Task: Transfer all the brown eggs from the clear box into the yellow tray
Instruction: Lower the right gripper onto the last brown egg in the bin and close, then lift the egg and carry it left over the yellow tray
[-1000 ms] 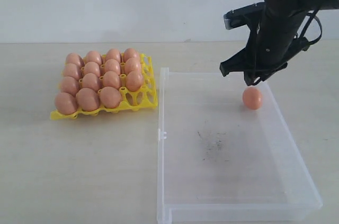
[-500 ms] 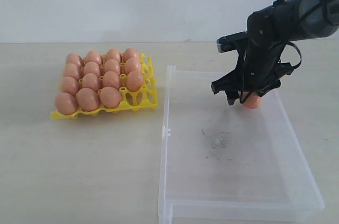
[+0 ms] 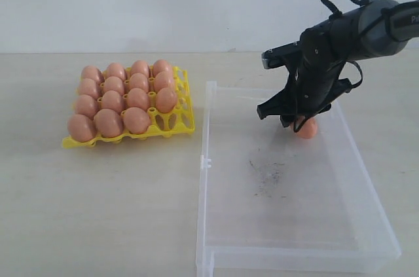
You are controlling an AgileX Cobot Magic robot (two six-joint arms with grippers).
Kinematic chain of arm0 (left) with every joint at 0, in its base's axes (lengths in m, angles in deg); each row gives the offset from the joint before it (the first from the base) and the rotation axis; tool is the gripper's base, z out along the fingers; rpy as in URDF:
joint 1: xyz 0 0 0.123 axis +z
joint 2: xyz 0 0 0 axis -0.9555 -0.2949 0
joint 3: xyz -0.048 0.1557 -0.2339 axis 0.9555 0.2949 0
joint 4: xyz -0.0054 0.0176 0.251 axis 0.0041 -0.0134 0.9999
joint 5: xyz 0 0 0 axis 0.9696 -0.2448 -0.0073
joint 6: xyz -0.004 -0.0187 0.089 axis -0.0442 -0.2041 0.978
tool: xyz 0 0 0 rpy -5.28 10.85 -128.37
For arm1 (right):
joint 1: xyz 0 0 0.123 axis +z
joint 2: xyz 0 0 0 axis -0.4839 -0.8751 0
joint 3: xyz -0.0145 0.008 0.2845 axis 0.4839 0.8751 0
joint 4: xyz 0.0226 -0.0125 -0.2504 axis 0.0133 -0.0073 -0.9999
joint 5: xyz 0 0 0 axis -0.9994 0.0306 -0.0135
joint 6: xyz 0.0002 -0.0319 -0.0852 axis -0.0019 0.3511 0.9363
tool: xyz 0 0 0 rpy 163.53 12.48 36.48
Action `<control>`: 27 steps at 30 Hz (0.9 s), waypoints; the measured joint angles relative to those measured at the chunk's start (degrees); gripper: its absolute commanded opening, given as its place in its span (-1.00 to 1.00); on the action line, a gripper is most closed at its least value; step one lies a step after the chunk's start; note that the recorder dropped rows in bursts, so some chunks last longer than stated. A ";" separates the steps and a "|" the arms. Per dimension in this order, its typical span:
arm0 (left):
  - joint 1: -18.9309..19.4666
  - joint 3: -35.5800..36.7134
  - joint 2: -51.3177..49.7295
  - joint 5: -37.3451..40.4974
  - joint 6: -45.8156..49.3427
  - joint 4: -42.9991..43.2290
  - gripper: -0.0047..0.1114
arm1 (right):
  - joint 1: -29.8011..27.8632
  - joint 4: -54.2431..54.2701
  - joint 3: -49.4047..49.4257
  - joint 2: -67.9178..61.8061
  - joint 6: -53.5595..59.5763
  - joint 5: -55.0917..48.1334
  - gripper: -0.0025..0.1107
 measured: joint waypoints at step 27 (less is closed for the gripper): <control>0.00 0.00 0.00 0.00 0.00 0.00 -0.85 | 9.50 0.39 0.33 4.87 1.35 25.14 -0.96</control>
